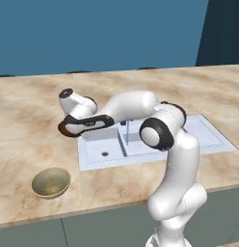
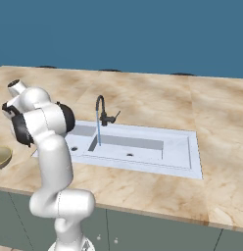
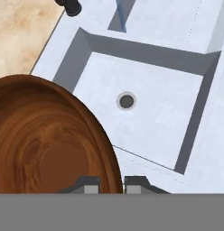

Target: Rinse each bowl for a few seconds and place them down in the sink or on the counter.

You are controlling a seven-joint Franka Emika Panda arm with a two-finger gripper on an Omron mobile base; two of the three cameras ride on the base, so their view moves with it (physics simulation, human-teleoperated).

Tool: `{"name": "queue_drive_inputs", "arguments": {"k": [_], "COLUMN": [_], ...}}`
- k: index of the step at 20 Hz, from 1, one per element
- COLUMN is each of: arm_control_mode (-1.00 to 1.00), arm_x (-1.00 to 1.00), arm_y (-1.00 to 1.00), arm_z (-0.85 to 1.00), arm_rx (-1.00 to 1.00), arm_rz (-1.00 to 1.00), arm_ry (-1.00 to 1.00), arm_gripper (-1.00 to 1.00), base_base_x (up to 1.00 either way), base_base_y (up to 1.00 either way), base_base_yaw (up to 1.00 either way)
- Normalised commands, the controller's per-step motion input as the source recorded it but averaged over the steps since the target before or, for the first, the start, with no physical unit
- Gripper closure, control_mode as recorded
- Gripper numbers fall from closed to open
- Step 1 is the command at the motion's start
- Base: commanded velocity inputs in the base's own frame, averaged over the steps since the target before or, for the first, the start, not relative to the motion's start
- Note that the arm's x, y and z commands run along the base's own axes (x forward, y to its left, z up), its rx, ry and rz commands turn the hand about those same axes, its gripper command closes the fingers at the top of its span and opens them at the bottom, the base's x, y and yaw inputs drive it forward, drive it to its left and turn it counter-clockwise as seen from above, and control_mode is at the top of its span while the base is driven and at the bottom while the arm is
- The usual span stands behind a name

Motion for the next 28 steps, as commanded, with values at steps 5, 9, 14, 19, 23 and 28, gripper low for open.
{"name": "queue_drive_inputs", "arguments": {"k": [5,9,14,19,23,28], "arm_control_mode": [-1.00,-1.00,-1.00,-1.00,-1.00,-1.00], "arm_x": [-0.01,0.00,0.01,0.02,0.10,0.11], "arm_y": [0.30,0.26,0.31,0.24,0.11,0.09], "arm_z": [-0.23,-0.33,-0.38,-0.36,-0.31,-0.33], "arm_rx": [0.04,0.08,0.03,0.03,0.06,0.08], "arm_rz": [0.00,0.00,0.00,-0.01,-0.03,-0.03], "arm_ry": [0.00,0.02,0.01,0.00,0.03,0.04], "arm_gripper": [1.00,1.00,1.00,1.00,1.00,1.00], "base_base_x": [0.00,0.00,0.00,0.00,0.00,0.00], "base_base_y": [0.00,0.00,0.00,0.00,0.00,0.00], "base_base_yaw": [0.00,0.00,0.00,0.00,0.00,0.00]}}
